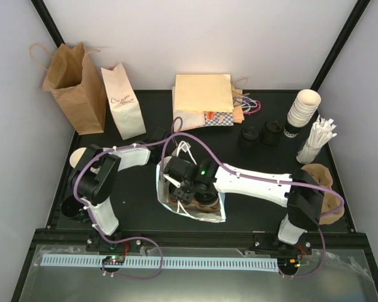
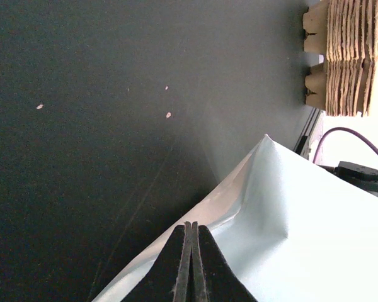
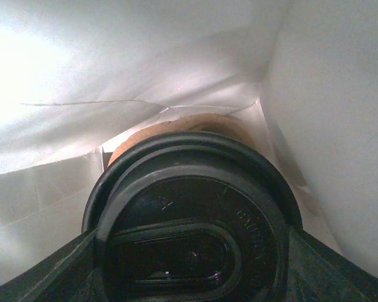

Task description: Pack the takeout coffee

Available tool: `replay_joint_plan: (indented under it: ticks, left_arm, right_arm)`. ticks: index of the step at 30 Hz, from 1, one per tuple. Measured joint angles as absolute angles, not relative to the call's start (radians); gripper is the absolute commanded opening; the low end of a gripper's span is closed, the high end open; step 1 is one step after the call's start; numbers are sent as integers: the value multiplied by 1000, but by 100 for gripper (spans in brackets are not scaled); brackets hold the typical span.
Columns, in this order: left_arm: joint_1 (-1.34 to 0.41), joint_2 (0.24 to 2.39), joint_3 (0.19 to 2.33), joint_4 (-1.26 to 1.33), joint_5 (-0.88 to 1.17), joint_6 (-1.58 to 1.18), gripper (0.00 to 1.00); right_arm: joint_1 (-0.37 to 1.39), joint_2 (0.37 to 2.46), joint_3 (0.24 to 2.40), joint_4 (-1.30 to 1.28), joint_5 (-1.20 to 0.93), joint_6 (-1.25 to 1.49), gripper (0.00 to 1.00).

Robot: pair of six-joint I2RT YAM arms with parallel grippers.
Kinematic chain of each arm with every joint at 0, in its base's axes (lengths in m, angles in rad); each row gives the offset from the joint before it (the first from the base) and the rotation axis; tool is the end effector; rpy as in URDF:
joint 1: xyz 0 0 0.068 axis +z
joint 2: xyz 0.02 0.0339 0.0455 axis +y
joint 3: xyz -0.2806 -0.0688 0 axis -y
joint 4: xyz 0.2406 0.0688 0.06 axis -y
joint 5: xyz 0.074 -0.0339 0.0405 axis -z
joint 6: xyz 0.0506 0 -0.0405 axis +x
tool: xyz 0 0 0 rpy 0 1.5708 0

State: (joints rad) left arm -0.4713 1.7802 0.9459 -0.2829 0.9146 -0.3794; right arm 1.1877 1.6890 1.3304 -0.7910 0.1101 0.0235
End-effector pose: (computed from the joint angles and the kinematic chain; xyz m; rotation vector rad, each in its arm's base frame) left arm 0.2761 -0.1857 0.1558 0.4360 2.7186 -1.4868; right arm 0.1361 0.3228 0.2505 -1.4720 2.2949 0.2082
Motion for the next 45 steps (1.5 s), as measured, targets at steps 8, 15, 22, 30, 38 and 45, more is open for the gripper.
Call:
replay_joint_plan:
  ticks: [8, 15, 22, 30, 38, 45]
  left_arm:
    - [-471, 1780, 946, -283, 912, -381, 2]
    - [-472, 1780, 946, -282, 908, -386, 1]
    - [-472, 1780, 946, -282, 906, -387, 1]
    - [-472, 1780, 946, -286, 921, -390, 1]
    - [-476, 1780, 946, -293, 934, -395, 1]
    - [-477, 1780, 946, -291, 929, -395, 2]
  right_arm:
    - [1176, 1703, 1333, -779, 101, 24, 43]
    - [1146, 1703, 1338, -777, 57, 23, 43]
    - [1145, 1702, 1338, -777, 56, 25, 42]
    - [1214, 1687, 1317, -755, 165, 52, 42]
    - [1274, 1687, 1307, -748, 266, 69, 42]
    - [1242, 1676, 1292, -727, 210, 58, 42]
